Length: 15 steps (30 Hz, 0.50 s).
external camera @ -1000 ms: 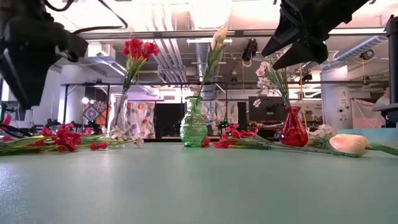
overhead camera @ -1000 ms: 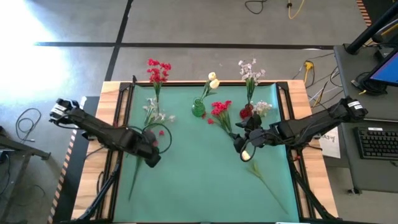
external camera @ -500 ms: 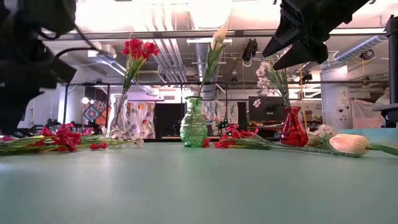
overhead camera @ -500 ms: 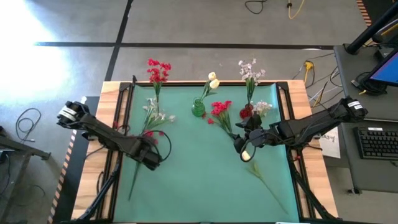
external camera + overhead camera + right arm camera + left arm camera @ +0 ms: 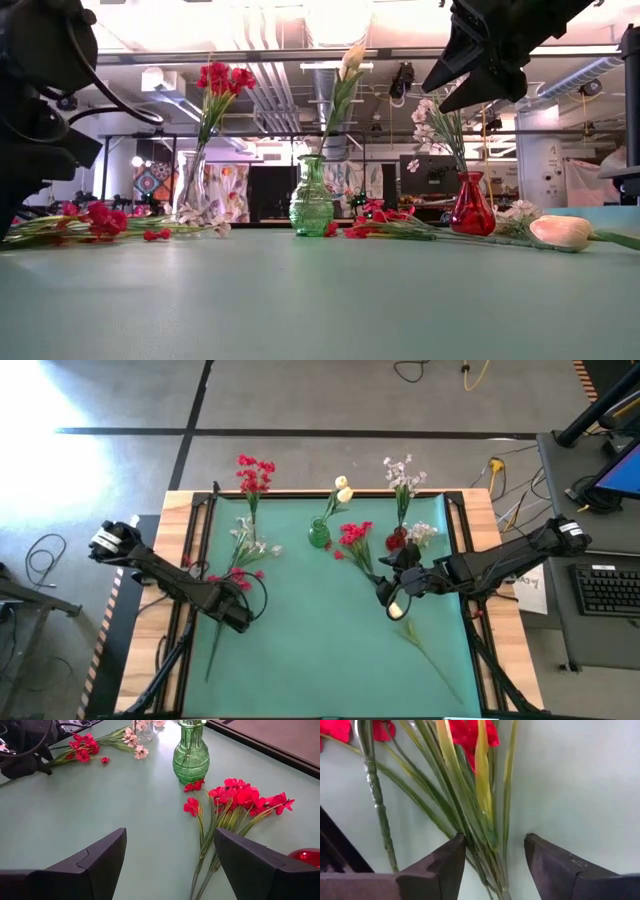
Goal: Sort flowers into vase by color
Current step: Put the left red flowers into the transparent vase
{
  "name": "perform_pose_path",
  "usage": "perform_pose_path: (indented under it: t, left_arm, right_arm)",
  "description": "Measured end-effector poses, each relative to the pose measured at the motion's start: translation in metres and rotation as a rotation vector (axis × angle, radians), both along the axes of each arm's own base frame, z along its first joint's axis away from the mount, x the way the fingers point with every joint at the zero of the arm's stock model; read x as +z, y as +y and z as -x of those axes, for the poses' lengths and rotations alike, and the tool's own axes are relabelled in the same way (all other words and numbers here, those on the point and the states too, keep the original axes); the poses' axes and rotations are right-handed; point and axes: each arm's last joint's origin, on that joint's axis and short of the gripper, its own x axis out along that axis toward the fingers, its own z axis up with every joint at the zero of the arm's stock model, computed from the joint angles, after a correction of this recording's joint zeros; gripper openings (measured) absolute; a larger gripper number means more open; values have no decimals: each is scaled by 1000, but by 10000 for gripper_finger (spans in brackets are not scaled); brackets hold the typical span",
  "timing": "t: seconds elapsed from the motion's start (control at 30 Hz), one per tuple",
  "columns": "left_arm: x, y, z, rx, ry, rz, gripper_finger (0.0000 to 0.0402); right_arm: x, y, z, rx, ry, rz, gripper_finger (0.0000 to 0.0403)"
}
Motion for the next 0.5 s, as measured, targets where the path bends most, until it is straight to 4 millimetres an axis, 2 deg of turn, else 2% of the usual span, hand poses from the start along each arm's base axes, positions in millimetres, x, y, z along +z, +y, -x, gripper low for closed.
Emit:
perform_pose_path:
  t: [0.17,0.5]
  left_arm:
    - [3,-2,-3,-32,-12,6,151]
    - [14,-8,-14,-102,-56,35,24]
  right_arm:
    - [0,0,0,-1,-1,-1,288]
    - [0,0,0,-1,-2,-2,292]
